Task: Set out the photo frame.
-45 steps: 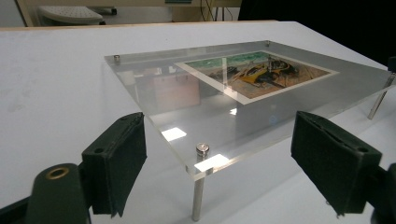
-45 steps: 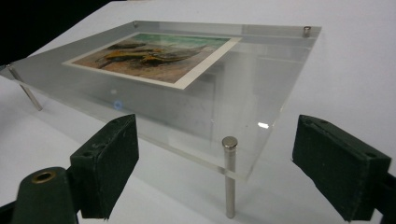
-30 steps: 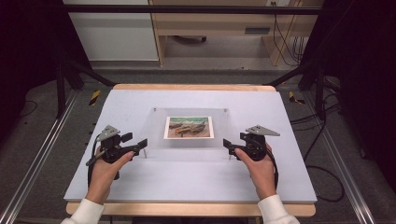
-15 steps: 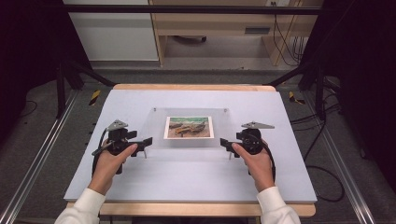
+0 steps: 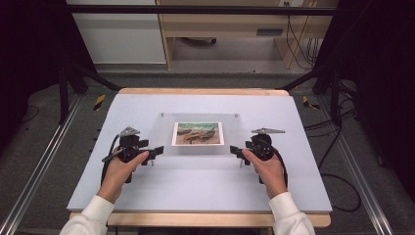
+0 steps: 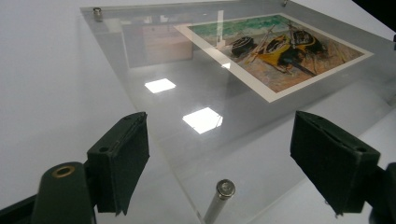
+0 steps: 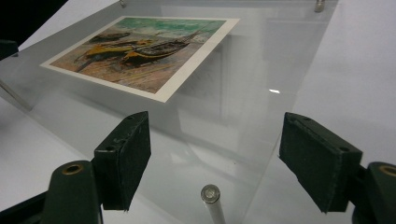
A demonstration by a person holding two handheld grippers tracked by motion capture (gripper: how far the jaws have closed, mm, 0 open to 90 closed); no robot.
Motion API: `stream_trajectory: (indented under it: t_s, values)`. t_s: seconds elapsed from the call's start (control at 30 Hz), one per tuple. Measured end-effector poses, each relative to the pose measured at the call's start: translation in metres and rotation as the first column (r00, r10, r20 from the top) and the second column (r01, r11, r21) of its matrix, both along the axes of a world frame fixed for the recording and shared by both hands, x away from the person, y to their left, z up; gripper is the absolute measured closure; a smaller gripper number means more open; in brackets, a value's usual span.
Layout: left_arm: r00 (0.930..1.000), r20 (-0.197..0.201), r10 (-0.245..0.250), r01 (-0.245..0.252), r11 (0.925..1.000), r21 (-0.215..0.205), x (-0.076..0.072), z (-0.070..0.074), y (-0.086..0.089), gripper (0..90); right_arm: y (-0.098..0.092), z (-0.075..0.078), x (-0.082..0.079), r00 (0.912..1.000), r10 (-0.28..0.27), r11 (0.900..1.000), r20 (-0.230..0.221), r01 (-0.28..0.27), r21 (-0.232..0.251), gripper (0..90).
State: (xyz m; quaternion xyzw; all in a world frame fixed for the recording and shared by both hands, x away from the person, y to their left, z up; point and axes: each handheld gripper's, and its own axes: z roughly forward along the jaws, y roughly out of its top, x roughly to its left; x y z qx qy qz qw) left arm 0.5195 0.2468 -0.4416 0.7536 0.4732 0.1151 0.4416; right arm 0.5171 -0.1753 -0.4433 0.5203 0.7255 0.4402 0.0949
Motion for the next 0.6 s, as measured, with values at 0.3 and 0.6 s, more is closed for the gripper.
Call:
stream_trajectory:
  t_s: [0.3, 0.6]
  values:
    - [0.9987, -0.051, 0.007, -0.01, 0.9977, -0.067, 0.003, -0.005, 0.004, 17.7, -0.001, -0.003, 0.002, 0.9988, -0.011, 0.999, -0.049, 0.013, 0.042, 22.0]
    - [0.9929, -0.119, -0.002, -0.015, 0.9898, -0.142, 0.009, -0.011, 0.007, 16.7, -0.004, -0.009, 0.002, 0.9982, -0.018, 0.995, -0.058, 0.024, 0.097, 20.2]
